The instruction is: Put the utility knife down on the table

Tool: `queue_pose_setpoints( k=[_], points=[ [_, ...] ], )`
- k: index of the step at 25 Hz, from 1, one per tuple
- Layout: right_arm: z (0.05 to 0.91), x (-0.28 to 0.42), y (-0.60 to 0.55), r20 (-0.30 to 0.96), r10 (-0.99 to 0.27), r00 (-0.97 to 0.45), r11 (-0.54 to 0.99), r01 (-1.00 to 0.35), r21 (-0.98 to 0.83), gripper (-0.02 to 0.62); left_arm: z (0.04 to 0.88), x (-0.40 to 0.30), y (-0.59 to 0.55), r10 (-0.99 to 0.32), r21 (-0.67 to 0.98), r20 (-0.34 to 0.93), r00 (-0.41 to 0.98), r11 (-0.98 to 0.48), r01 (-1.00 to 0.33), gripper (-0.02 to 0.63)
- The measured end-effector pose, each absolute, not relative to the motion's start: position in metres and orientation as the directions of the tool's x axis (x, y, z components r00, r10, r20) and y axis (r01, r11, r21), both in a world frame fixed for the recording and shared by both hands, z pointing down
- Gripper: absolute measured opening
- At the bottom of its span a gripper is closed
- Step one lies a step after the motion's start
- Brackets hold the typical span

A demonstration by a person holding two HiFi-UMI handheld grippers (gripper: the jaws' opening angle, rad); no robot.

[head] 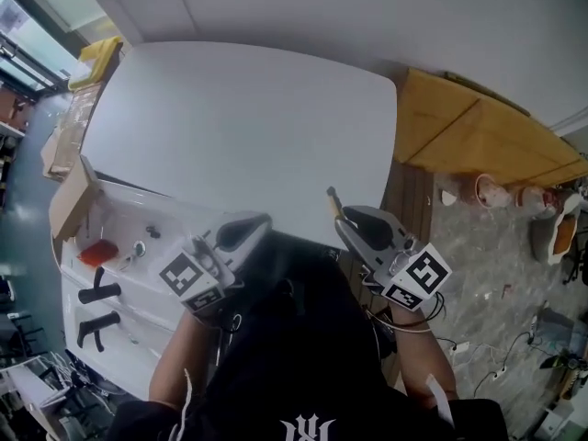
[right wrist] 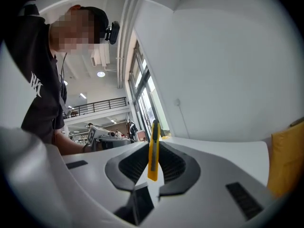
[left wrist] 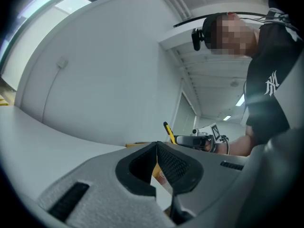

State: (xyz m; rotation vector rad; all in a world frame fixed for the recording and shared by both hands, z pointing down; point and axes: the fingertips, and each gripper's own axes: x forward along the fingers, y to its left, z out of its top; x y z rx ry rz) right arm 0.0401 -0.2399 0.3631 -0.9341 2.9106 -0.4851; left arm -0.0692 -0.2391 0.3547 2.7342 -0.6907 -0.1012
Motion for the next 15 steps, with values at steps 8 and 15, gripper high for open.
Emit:
queue_pose_setpoints(
  k=[8,15],
  points=[
    [0.397,0.088,-0.351,0.149,-0.489,-0.859,0.814,-0.511,-0.276,0.054,0.377,-0.026,-0.34,-0.564,0.371,0.099,0.82,-0.744,-0.556,0.006],
    [0.465,0.071,-0.437,0.246,-0.449,-0.859,0.807,-0.508,-0.302,0.054,0.424,-0.031,-0.406,-0.567,0.351,0.158,0.808,-0.733,-0.583,0.006]
  ],
)
